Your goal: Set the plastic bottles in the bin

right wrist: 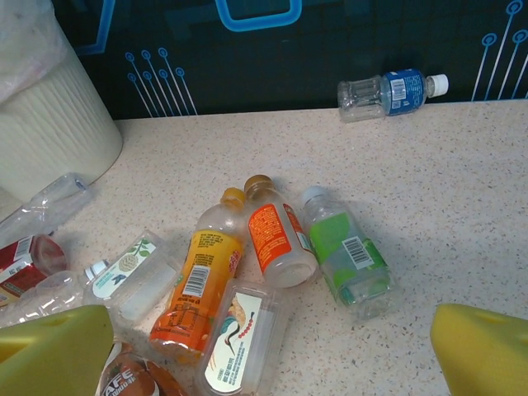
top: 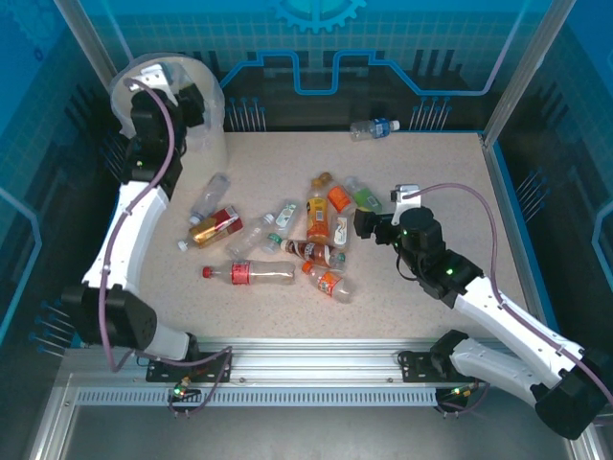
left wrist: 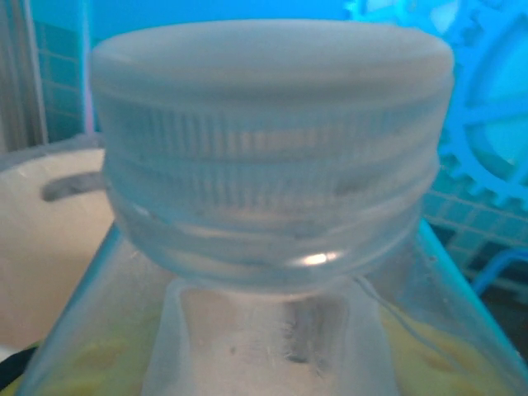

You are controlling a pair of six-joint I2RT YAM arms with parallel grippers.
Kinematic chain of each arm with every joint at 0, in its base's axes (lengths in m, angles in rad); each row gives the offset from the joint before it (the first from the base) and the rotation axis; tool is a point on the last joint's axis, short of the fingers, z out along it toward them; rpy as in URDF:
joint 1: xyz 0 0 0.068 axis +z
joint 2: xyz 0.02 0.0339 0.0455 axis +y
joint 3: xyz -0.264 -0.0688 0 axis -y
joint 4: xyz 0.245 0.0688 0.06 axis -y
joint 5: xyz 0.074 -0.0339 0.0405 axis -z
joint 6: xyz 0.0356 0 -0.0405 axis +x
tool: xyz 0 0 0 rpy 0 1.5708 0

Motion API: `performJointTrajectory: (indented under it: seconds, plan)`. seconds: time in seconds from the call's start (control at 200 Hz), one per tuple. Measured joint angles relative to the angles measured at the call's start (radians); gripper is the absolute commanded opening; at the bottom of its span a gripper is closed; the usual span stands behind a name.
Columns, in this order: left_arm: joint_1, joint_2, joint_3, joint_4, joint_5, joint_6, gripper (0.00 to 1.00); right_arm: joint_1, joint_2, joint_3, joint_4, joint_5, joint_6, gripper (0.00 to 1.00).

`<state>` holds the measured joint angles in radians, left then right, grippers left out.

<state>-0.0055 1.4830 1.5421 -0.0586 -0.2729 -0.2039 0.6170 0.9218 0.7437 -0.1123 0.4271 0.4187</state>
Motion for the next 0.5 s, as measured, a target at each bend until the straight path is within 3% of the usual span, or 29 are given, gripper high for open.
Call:
performJointTrajectory:
  seconds: [0.22,0.5]
  plan:
    - [0.126,0.18,0.197,0.004,0.032,-0.053,0.49,-0.003,0.0,0.0,0.002,-0.027,0.0,1.0]
    - [0.184,0.434,0.432,-0.047,0.175,-0.112,0.5,-0.003,0.032,0.003,-0.001,-0.054,-0.008,1.0]
